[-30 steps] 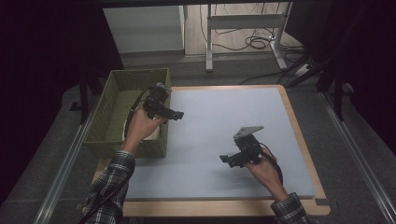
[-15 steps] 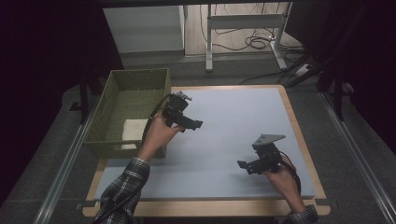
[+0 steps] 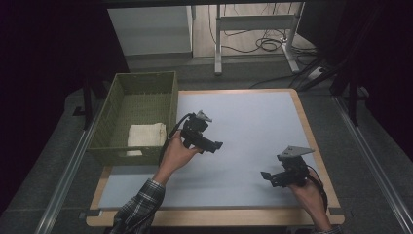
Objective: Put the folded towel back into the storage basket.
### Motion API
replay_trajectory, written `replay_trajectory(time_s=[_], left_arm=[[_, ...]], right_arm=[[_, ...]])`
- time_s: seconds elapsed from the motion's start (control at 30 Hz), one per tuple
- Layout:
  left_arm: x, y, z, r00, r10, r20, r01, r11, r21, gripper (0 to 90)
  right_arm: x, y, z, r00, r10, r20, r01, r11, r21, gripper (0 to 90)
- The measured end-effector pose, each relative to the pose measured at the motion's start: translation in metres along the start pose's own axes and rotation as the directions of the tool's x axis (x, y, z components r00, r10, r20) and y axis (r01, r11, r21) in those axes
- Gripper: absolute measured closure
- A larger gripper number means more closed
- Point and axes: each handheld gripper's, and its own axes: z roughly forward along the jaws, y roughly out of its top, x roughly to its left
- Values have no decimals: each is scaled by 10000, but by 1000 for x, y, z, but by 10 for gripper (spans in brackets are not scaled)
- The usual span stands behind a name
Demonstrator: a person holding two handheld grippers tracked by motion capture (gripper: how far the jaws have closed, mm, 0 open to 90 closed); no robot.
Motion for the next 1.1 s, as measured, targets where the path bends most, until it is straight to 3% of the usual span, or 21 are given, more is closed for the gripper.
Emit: replay_trajectory(time_s=[0.23,0.63,0.7,0.9,1.1], left_arm=[[-17,-31,11,9998,145,150,-145,9999,0,18],[-35,-80,23,9994,283,197,-280,9995,-131,19],[-37,-88,24,9995,317,82,-316,9994,-138,19],[-35,-111,26,9996,24,279,-18,9998,-204,19],[-33,-125,24,10000,19,-89,-22,9995,-305,21]], right_arm=[[0,-15,4,10000,89,-36,-88,9999,147,54],[9,-24,13,9993,-307,-210,312,9991,273,54],[12,-25,15,9990,-393,-217,399,9987,302,54],[19,-24,17,9980,-593,-233,599,9978,296,54],[25,-25,20,9963,-863,-33,864,9957,337,41]])
